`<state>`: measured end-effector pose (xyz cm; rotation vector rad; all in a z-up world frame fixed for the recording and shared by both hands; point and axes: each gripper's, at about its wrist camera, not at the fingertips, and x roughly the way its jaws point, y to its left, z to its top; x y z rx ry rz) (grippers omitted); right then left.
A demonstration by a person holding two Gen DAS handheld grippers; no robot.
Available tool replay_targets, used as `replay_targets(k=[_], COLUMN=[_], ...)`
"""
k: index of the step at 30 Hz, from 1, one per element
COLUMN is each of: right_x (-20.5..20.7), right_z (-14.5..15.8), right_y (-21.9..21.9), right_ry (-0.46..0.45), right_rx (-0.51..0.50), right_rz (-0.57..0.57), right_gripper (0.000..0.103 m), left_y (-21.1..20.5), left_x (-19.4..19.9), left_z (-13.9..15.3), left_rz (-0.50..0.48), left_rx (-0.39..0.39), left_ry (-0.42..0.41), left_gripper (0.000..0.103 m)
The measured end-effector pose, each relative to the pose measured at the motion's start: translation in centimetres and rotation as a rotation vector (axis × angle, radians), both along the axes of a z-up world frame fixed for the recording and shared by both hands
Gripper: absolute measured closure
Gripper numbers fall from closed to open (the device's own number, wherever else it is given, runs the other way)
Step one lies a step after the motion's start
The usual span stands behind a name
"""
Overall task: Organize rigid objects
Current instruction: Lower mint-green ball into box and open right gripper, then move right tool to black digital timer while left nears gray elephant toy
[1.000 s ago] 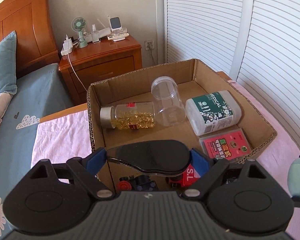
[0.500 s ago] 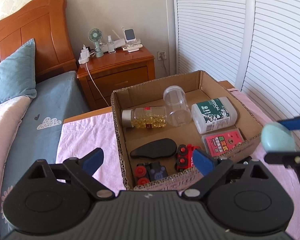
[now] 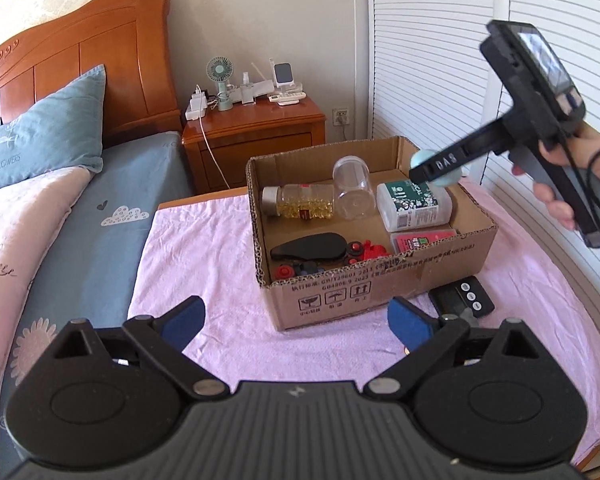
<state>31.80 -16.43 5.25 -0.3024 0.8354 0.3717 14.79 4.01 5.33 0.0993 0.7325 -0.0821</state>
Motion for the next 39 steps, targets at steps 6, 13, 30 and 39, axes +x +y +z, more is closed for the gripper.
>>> replay_targets(k=[6,13,30,39], right_x=[3.9,4.3,-5.6,-9.7], right_z=[-1.1,-1.0,0.2,-4.5], right_y=[1.0,1.1,-2.1,-4.6], right_ry=[0.01,-0.032,0.035,0.092], right_rx=[-0.027,-0.01,0.113,0.071], right_rz=[-0.075,-0.122,-0.207,-0.322], right_gripper=[0.045,0.007,0.0,0.0], left_y=[0.7,0.6,-0.1,0.1], left_x=[-0.5,-0.5,-1.8,-2.3], left_z=[-0.6,-0.9,-0.5,-0.8], left_rz=[0.038,0.042,0.04,0.048], left_rx=[0.002,0.007,0.008,0.004], left_ry=[0.01,0.026,0.013,0.02], left_gripper=[0.006,0.006,0.006,0.006])
